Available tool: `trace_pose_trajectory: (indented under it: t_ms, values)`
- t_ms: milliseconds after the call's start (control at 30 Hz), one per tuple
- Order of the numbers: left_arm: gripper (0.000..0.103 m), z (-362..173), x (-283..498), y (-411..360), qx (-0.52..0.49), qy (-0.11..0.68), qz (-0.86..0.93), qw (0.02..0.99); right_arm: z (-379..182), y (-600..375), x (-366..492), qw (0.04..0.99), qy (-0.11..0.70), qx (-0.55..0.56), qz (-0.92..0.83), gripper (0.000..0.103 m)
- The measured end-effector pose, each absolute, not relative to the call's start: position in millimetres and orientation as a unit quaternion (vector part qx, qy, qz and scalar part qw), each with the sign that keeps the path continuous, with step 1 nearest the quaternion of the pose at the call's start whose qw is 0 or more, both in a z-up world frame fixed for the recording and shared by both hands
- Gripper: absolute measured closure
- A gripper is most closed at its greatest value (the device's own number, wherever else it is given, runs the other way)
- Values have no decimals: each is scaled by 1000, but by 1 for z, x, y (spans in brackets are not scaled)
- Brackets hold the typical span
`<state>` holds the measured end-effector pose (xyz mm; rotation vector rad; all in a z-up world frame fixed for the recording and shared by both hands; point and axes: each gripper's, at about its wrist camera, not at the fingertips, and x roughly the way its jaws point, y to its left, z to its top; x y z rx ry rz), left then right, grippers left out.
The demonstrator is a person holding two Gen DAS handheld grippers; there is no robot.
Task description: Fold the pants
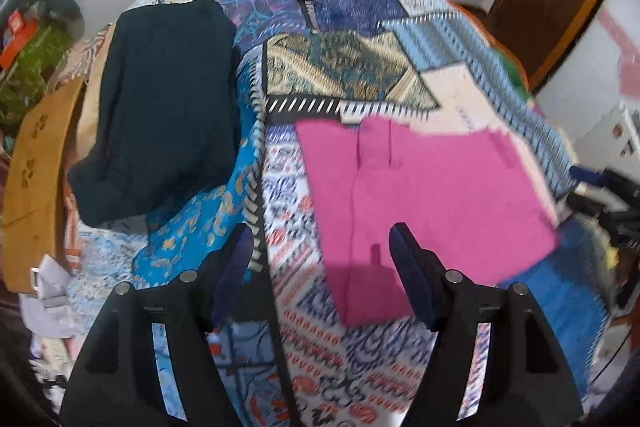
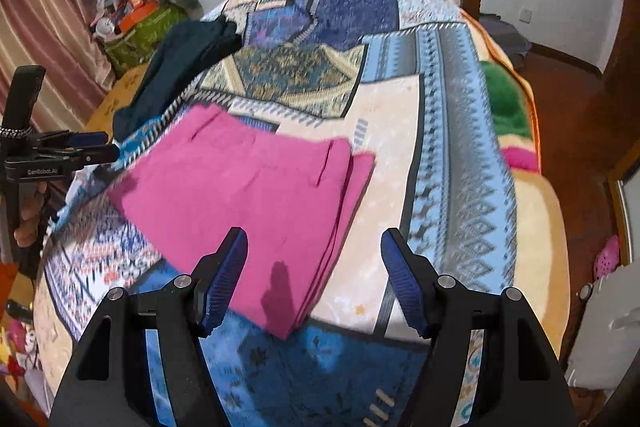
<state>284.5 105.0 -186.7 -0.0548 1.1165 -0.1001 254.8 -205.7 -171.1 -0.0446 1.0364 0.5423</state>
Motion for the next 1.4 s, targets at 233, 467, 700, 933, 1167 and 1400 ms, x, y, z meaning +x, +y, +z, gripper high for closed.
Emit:
trace_pose_trajectory:
  t_ms: [233, 467, 700, 933, 1167, 1400]
  values:
    - [33, -219, 330, 98, -71, 571, -76, 814, -190, -208, 282, 822, 515, 16, 243, 38]
    - [33, -254, 352, 94, -89, 609, -88, 784, -219, -200, 294, 799, 543, 30, 259, 37]
    - [44, -257, 349, 80, -69, 608, -120, 782, -231, -189, 301, 791, 547, 17, 274, 39]
    - [66, -255, 346, 75, -76, 596, -124, 789, -239, -196, 311, 790, 552, 59, 260, 71]
    - [83, -238, 335, 62, -44, 569, -98, 816, -229, -197, 308, 799, 538, 60, 262, 89]
    - [86, -211, 323, 59, -23, 540, -87, 837, -195, -185, 299, 826, 496, 12, 269, 91]
